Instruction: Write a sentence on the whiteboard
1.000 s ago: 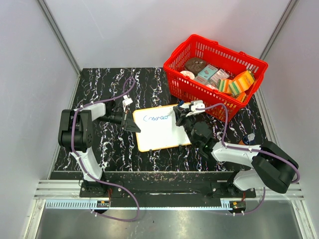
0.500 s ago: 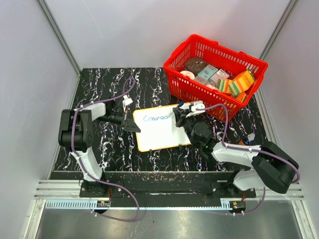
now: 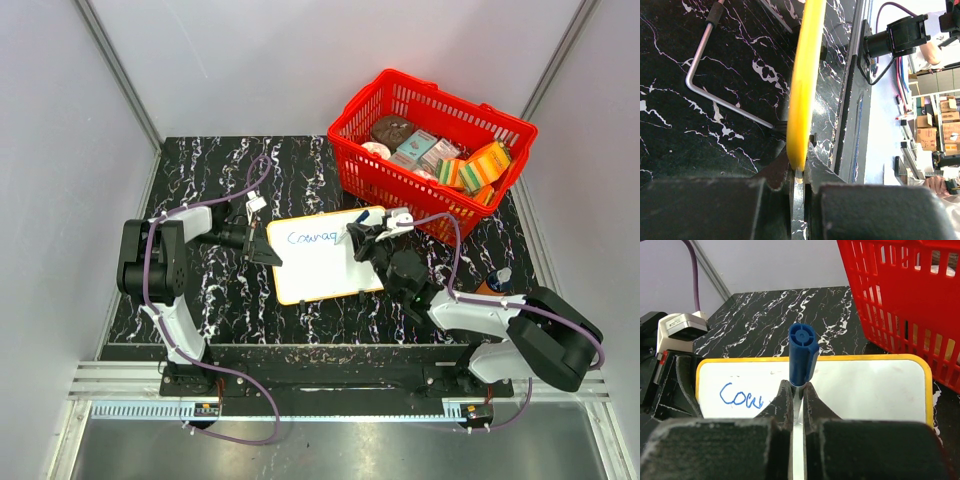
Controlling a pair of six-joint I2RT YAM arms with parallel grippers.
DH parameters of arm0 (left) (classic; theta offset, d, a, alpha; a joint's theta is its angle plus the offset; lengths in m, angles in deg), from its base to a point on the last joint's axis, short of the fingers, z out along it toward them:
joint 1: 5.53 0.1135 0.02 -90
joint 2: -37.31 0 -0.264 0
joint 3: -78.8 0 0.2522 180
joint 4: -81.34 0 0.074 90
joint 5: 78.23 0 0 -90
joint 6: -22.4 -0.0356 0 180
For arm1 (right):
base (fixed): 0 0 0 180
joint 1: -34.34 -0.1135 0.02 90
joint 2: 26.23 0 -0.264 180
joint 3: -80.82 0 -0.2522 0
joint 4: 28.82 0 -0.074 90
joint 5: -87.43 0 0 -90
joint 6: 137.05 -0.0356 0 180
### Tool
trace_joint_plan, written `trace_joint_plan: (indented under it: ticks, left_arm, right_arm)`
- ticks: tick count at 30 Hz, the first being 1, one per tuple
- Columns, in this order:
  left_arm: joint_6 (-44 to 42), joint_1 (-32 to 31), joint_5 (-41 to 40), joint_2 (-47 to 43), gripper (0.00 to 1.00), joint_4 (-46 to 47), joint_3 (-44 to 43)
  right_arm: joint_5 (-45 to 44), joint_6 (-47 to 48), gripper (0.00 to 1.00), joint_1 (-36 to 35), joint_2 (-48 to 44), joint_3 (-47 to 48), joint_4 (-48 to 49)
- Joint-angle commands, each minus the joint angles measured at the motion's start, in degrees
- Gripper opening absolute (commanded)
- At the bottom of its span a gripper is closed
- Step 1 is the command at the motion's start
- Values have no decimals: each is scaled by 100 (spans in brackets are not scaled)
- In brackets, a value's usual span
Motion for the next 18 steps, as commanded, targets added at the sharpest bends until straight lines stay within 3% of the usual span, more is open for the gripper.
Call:
trace_joint_plan:
  ticks: [1,18]
  left_arm:
    - [-208,-108,-771,121,0,63,-85]
    - [-217,-108,-771,104,0,63,-76]
  right_arm:
    - [59,-67,0,49,-5,-123,-135]
    - [296,-146,0,49,171,-35,356]
